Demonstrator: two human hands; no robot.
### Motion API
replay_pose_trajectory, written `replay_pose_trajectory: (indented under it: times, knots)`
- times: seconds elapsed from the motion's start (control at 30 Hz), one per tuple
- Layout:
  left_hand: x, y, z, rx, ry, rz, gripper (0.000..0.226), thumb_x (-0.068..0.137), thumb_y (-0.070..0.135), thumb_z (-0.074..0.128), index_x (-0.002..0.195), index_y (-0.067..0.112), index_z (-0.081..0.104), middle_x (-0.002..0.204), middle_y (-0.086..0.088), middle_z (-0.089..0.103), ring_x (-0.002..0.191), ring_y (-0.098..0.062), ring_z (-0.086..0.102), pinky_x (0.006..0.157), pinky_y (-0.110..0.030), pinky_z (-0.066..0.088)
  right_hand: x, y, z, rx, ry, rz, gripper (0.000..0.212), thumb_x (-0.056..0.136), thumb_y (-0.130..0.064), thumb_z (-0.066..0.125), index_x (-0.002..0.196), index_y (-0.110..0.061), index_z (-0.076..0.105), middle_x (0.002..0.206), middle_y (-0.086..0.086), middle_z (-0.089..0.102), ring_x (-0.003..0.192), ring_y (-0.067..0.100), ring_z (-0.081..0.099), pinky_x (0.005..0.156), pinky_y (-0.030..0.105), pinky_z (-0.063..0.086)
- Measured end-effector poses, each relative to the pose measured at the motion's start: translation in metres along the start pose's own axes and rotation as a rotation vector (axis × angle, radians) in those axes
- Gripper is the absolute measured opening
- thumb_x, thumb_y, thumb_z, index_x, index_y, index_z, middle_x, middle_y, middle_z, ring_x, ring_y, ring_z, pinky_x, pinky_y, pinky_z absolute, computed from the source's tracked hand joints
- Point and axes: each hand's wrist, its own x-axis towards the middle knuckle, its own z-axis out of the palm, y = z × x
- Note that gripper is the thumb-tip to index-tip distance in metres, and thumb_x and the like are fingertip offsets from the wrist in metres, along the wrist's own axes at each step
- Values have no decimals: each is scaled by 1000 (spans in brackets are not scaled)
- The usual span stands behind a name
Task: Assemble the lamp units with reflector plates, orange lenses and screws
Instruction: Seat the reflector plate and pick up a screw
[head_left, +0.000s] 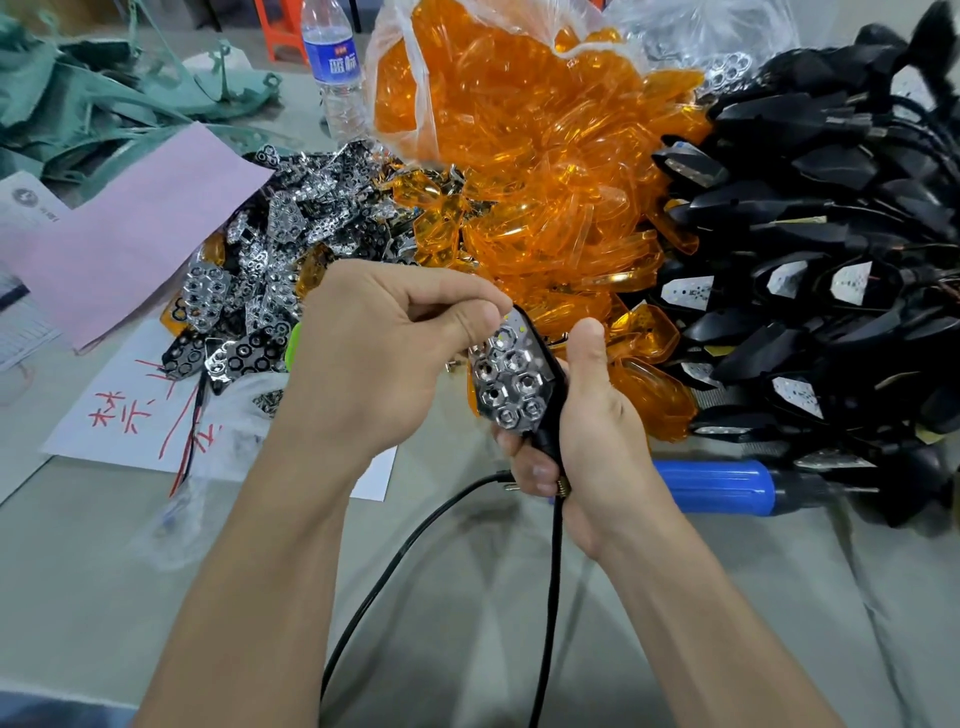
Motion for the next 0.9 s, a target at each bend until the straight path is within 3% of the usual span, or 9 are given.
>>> replay_pose_trajectory:
  times: [0.1,0.2,0.37,0.5,0.57,0.7,0.83,0.9]
  knots:
    - [0,-3,3,43,44,23,15,81,31,77,80,46,79,82,19,78,84,-8,76,81,-43,63,-1,-2,-1,-9,-32,-20,81,82,-79,28,91,-7,63,56,9,55,32,10,37,37,19,22]
    - [-1,-4,8,49,96,37,18,81,36,77,81,54,79,78,8,79,79,-25,75,73,-50,62,-1,-2,-1,-33,-49,-34,85,72,-81,31,96,-6,65,59,9,56,33,9,37,38,20,21]
    - [-2,-3,13,-14,111,-3,23,82,33,75,77,56,78,79,-3,78,82,-36,71,74,-54,59,-2,-3,-3,-71,-56,-41,74,71,-84,33,71,-20,70,56,10,55,35,12,32,39,22,21]
    - [-2,-5,13,-84,107,-79,20,80,31,73,73,50,79,74,5,77,67,-12,66,67,-33,58,-2,-3,-3,-86,-56,-37,71,71,-85,33,66,-27,73,55,8,55,35,12,33,39,21,22]
    - [-2,-5,13,-89,103,-102,19,81,30,75,72,45,80,73,1,76,62,-8,59,63,-31,53,-2,-2,-3,-87,-64,-38,73,72,-87,33,68,-26,74,56,8,56,35,11,34,38,21,23]
    - [-5,-3,15,36,132,-73,28,89,17,80,78,43,77,75,11,78,74,-6,71,73,-36,61,0,0,-2,-69,-69,-32,79,78,-87,32,75,-20,74,57,9,58,34,11,35,36,19,26]
    - [-10,7,15,199,158,22,22,91,23,78,85,44,75,79,32,69,78,11,67,70,-6,48,1,1,-1,-60,-59,-17,72,78,-84,32,70,-26,74,57,10,59,34,11,34,36,18,25]
    - [-11,11,14,240,171,48,18,92,25,78,88,43,76,80,36,65,81,16,64,71,-3,44,0,2,-1,-53,-55,-6,71,77,-84,33,69,-24,71,58,12,59,34,12,33,36,19,25]
